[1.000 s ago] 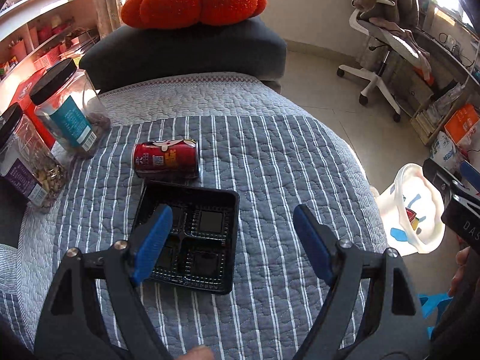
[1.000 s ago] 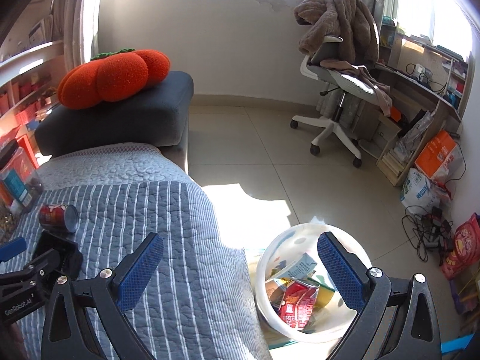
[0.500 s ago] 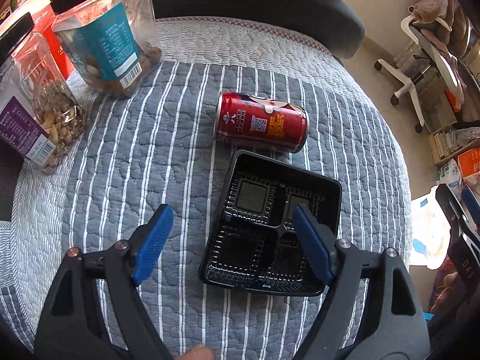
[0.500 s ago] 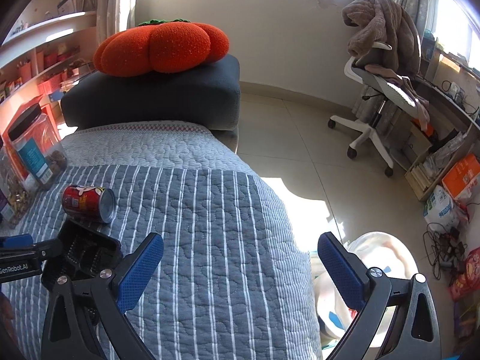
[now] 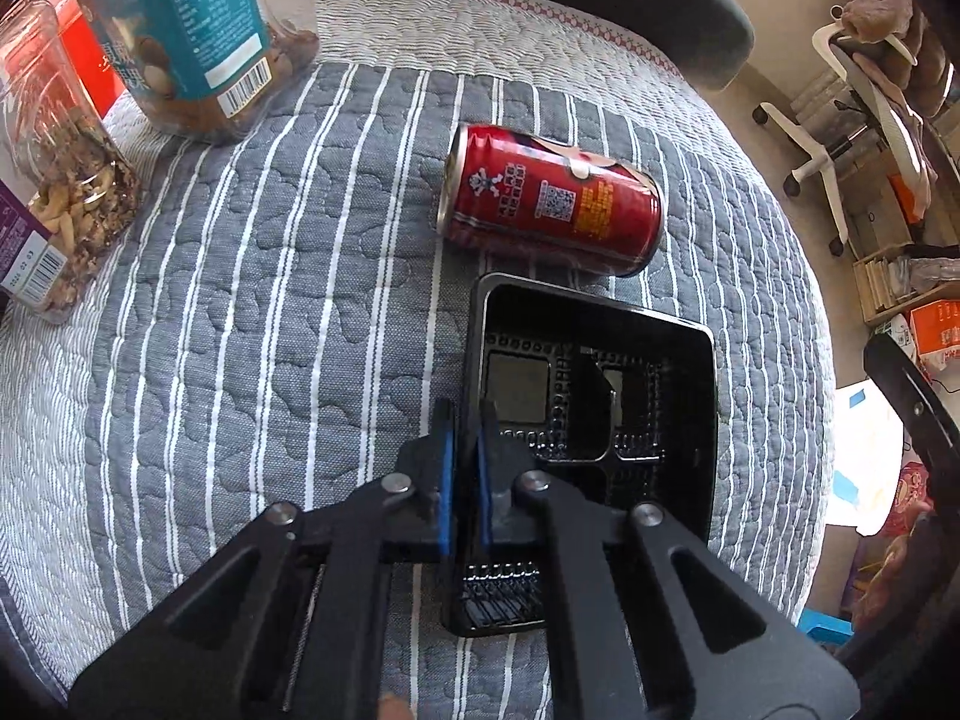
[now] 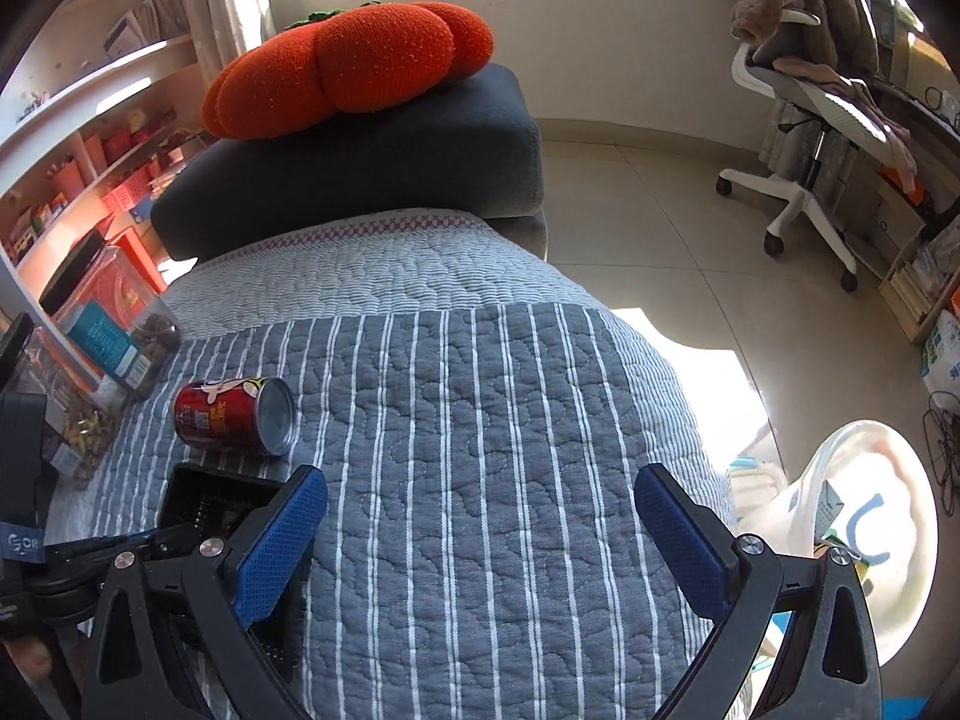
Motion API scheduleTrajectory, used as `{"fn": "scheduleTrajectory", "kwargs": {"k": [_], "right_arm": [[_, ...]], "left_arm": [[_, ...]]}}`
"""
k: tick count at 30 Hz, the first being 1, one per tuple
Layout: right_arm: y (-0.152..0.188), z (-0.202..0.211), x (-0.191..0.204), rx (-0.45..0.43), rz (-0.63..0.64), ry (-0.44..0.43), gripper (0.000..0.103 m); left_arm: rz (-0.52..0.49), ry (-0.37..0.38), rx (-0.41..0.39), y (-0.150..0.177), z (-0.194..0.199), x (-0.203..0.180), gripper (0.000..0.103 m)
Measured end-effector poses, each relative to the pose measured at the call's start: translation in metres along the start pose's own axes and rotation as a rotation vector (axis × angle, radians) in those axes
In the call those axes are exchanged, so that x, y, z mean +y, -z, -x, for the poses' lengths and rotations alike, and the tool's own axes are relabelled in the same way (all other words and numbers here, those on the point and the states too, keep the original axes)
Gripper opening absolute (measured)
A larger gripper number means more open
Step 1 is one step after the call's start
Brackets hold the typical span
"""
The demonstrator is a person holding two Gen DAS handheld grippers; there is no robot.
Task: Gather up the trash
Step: 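Grasp the black tray edge with the left gripper while the right grasps the red can, then carry the tray and can over the white bin and open both grippers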
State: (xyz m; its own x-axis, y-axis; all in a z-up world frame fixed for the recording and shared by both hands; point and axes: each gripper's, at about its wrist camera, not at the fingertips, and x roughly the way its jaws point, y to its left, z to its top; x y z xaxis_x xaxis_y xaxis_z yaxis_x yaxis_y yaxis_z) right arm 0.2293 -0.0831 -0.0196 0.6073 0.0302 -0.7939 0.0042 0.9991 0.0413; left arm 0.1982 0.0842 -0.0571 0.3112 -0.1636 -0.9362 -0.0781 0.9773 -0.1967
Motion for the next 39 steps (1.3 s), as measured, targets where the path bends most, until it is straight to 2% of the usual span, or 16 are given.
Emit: {"fn": "scheduleTrajectory", "kwargs": {"k": [4, 6, 10, 16, 19, 22, 24, 28, 34, 39], "right_arm": [[-0.006, -0.006, 0.016, -0.022, 0.098, -0.096, 0.103], [-0.009, -0.009, 0.033, -0.036, 0.224, -0.123, 0.103], [-0.016, -0.024, 0.07, -0.051, 0.463, -0.143, 0.103], [-0.017, -0.053, 0.139, 0.01, 0.864, -0.17, 0.102], [-0.019, -0.071, 0.164, 0.061, 0.942, -0.194, 0.102], [-0.017, -0.094, 0.184, 0.121, 0.992, -0.181, 0.087], [-0.015, -0.108, 0.191, 0.175, 0.997, -0.183, 0.071], [-0.012, -0.119, 0.192, 0.198, 0.947, -0.179, 0.066], [-0.016, -0.116, 0.164, 0.194, 0.695, -0.241, 0.06], [-0.004, -0.106, 0.133, 0.176, 0.507, -0.248, 0.058]], "left_arm": [[-0.054, -0.027, -0.029, 0.015, 0.026, 0.005, 0.007], [-0.066, -0.034, -0.04, 0.017, 0.037, 0.011, 0.007], [-0.087, -0.099, -0.042, 0.019, 0.047, 0.031, 0.007], [-0.054, -0.141, 0.0, 0.025, 0.044, 0.066, 0.007], [-0.02, -0.147, 0.01, 0.024, 0.045, 0.082, 0.007], [0.005, -0.14, 0.02, 0.024, 0.043, 0.093, 0.007], [0.016, -0.136, 0.027, 0.023, 0.041, 0.097, 0.007], [0.026, -0.121, 0.029, 0.022, 0.039, 0.101, 0.007], [0.042, -0.075, -0.01, 0.023, 0.05, 0.106, 0.007], [0.034, -0.05, -0.017, 0.024, 0.052, 0.102, 0.007]]}}
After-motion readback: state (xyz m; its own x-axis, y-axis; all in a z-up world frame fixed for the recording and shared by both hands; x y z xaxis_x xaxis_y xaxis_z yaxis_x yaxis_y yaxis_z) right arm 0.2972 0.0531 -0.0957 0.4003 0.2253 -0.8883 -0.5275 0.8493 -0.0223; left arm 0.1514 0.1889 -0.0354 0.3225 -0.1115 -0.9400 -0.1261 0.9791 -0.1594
